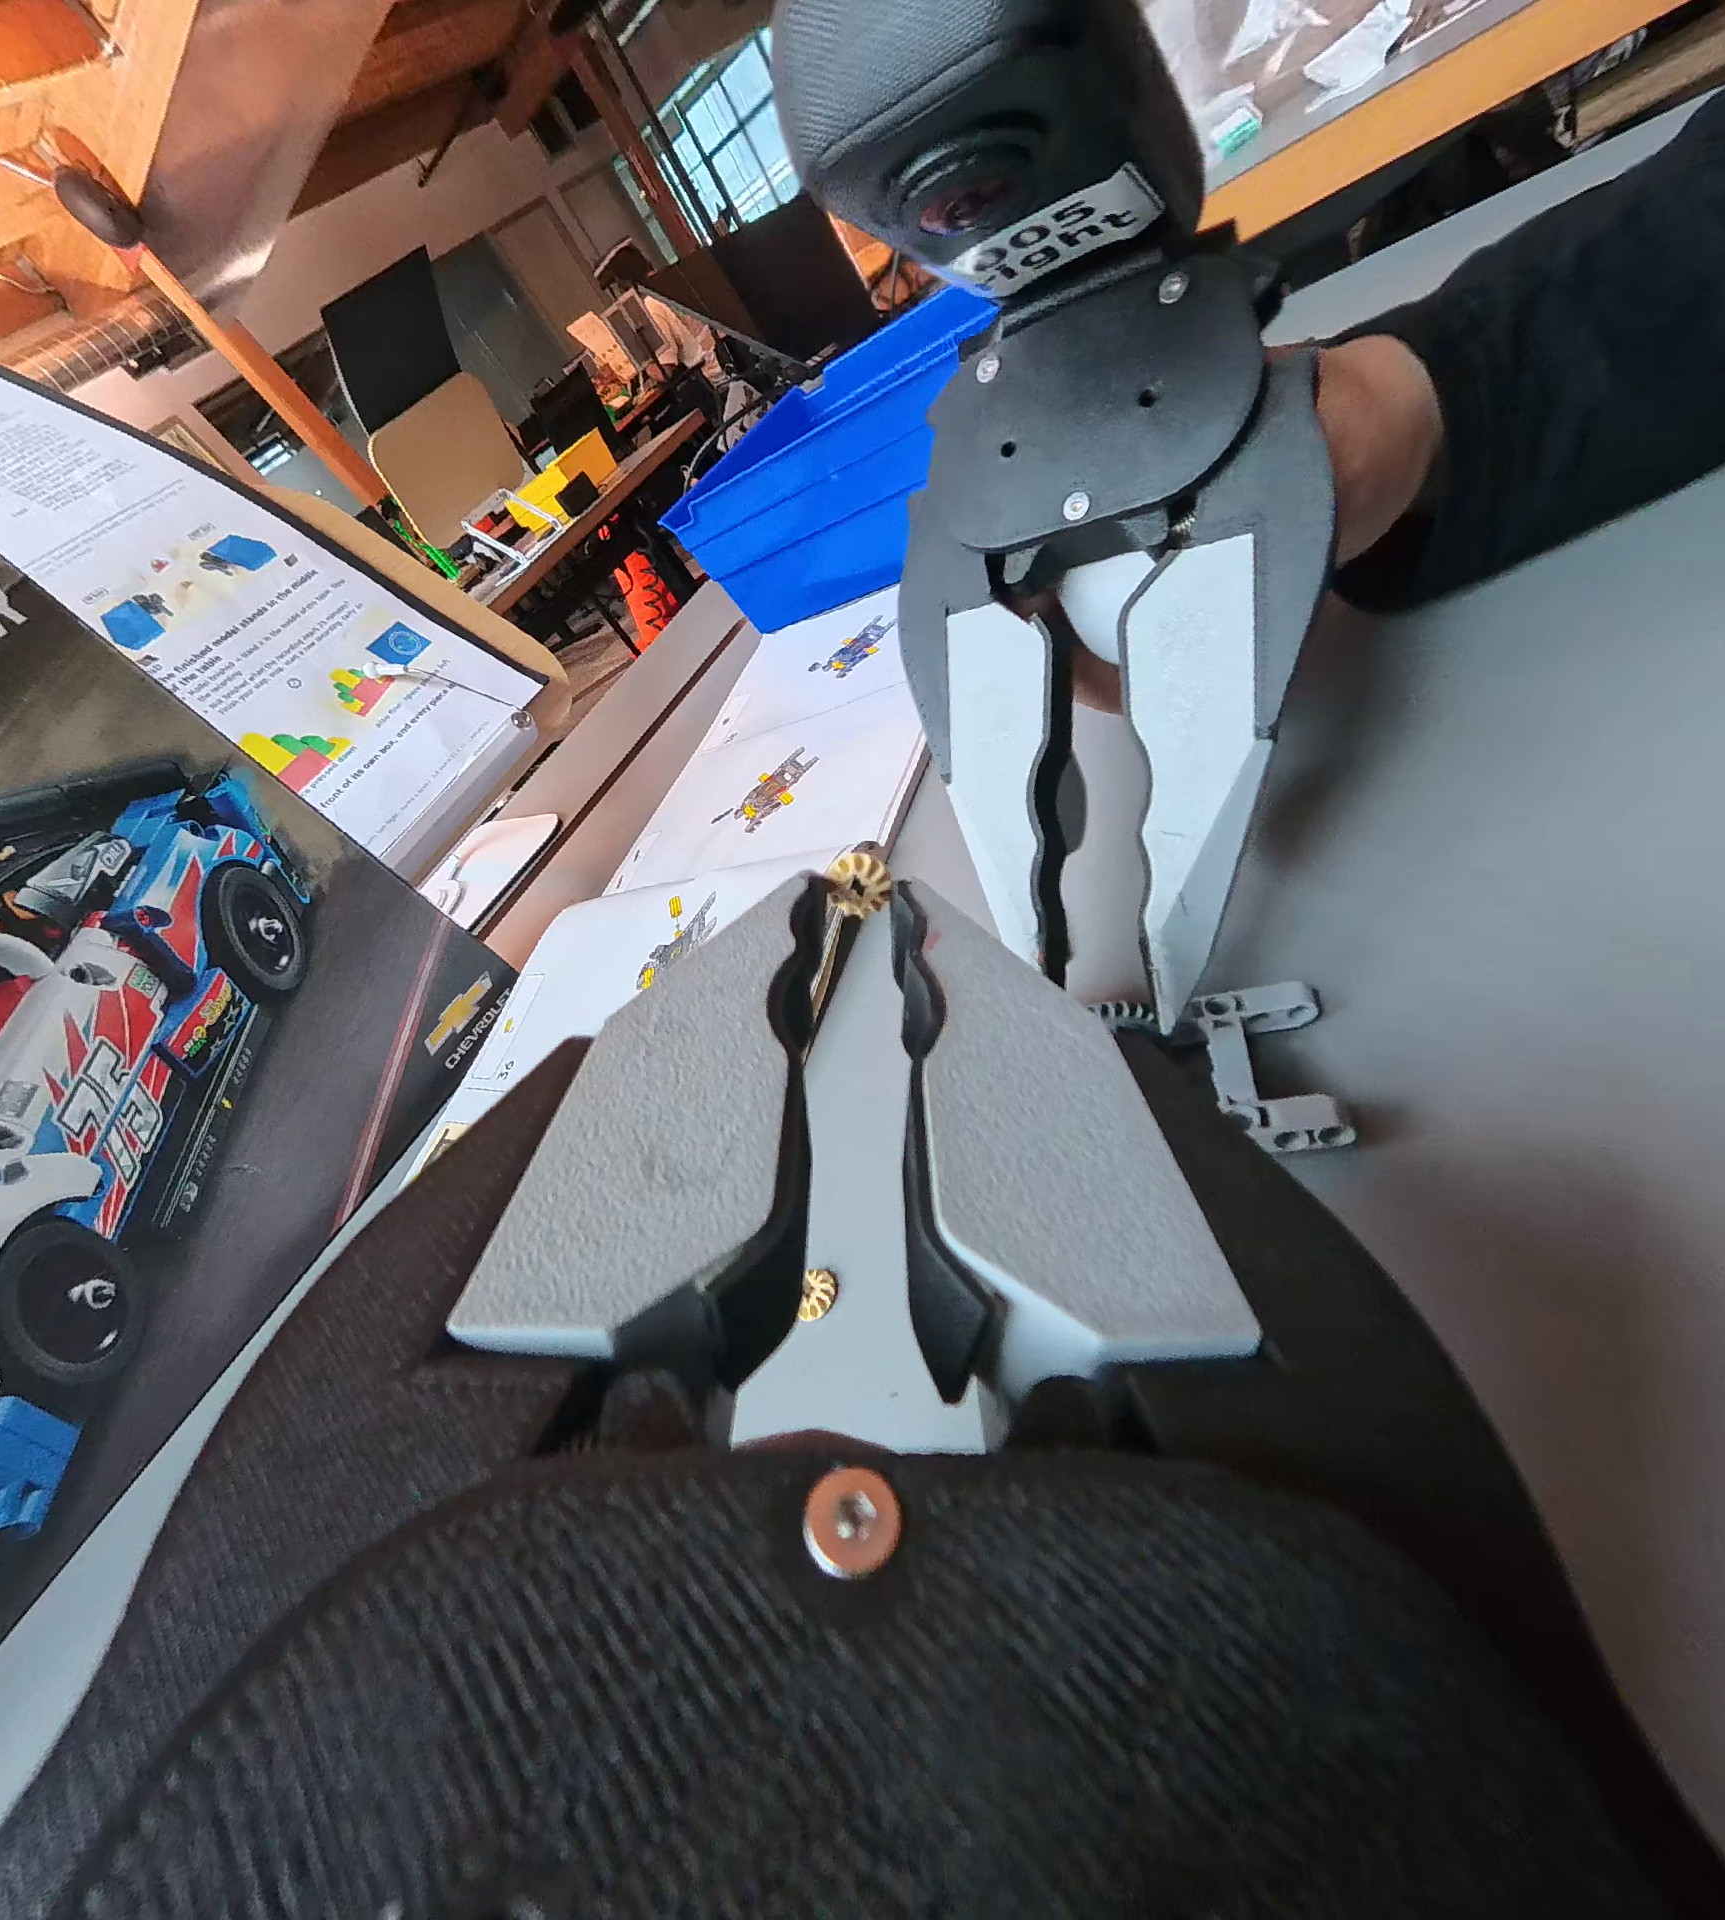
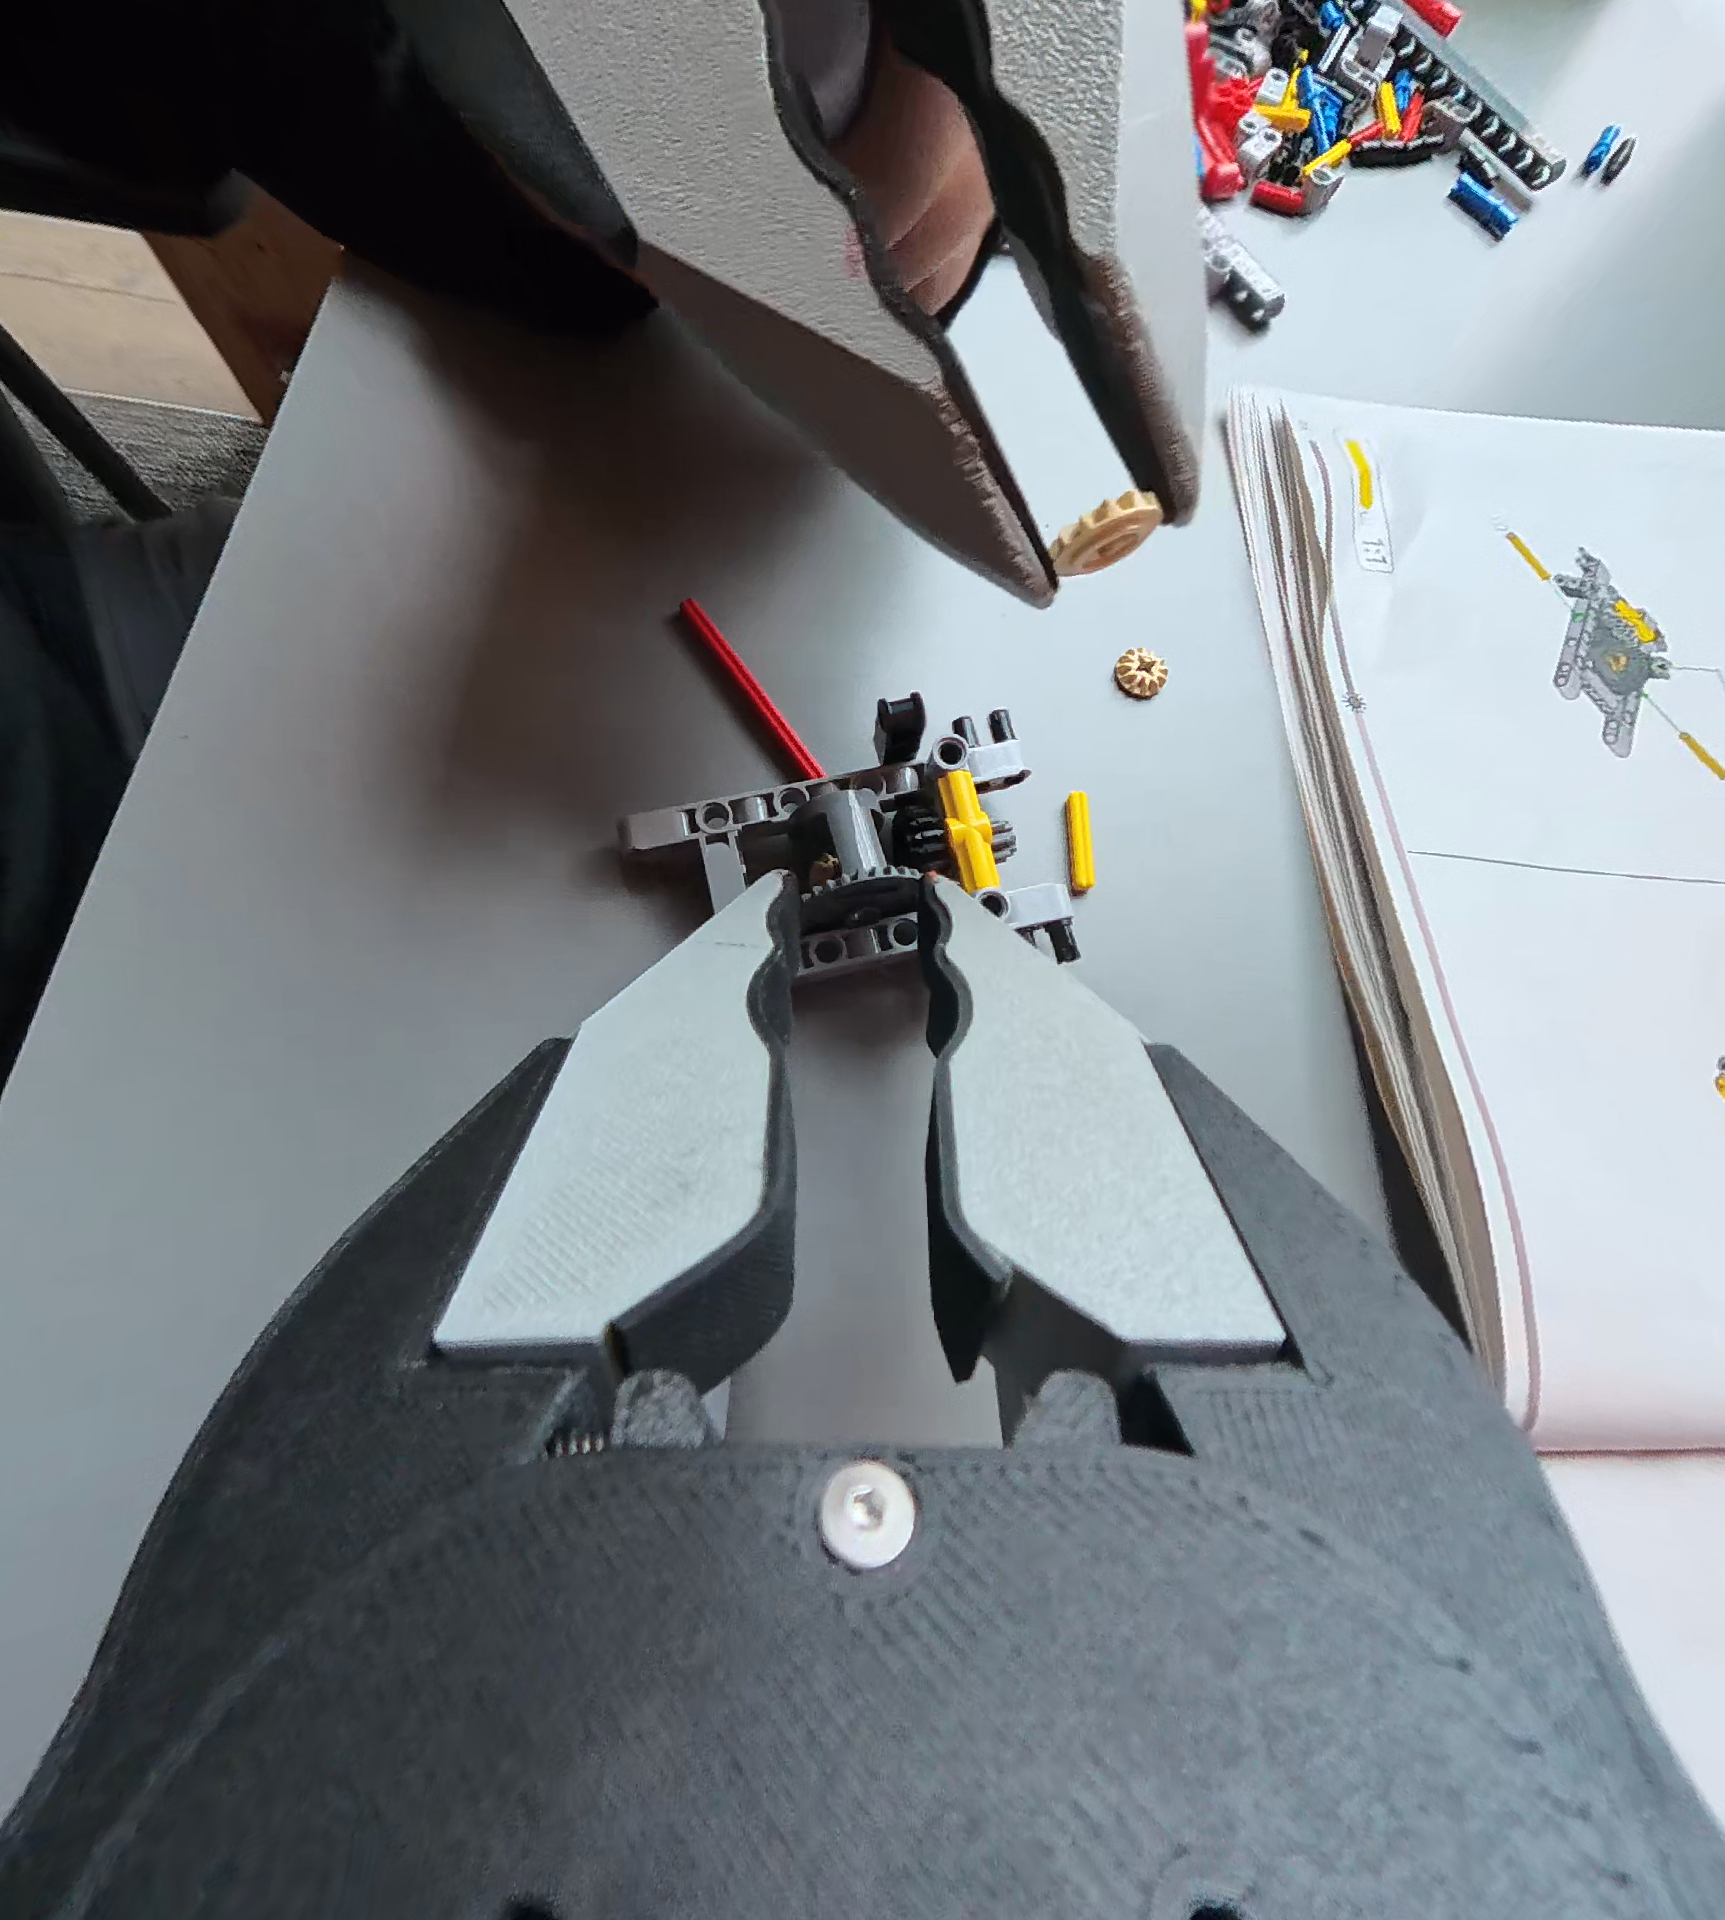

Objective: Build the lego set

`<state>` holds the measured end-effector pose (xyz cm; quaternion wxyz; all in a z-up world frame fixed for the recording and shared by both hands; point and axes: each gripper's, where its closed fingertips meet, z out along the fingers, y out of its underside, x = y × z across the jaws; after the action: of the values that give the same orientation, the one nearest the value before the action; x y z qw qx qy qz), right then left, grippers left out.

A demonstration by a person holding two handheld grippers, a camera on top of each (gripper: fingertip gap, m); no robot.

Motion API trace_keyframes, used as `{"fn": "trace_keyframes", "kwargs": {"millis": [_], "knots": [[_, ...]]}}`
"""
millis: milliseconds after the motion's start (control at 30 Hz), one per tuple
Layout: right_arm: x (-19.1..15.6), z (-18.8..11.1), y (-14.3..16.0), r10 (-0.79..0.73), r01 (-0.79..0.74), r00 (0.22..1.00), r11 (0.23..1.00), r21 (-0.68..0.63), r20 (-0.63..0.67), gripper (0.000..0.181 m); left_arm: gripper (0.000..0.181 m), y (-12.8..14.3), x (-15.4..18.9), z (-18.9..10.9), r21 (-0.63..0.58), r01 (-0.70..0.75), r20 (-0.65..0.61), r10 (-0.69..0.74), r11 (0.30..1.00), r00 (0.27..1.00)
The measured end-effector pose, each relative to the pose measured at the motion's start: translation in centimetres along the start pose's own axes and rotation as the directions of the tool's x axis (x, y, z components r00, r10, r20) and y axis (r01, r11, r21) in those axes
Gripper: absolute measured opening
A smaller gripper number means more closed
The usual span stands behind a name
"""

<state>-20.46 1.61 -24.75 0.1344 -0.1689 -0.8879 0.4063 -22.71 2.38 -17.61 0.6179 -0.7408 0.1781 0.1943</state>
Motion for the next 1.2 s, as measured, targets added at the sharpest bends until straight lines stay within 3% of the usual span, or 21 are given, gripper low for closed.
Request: {"fn": "trace_keyframes", "kwargs": {"millis": [733, 1200], "knots": [[0.4, 0.1, 0.0, 0.038, -0.038, 0.999, 0.997, -0.064, 0.005, 0.022, 0.010, 1.0, 0.4, 0.0, -0.039, -0.014, -0.029, 0.013, 0.999, 0.999], [0.7, -2.6, -1.3, 0.140, -0.143, 0.990, 0.980, 0.141, 0.036, 0.022, 0.010, 1.6, 2.0, -0.5, -0.089, 0.048, -0.041, -0.052, 0.995, 0.998]]}}
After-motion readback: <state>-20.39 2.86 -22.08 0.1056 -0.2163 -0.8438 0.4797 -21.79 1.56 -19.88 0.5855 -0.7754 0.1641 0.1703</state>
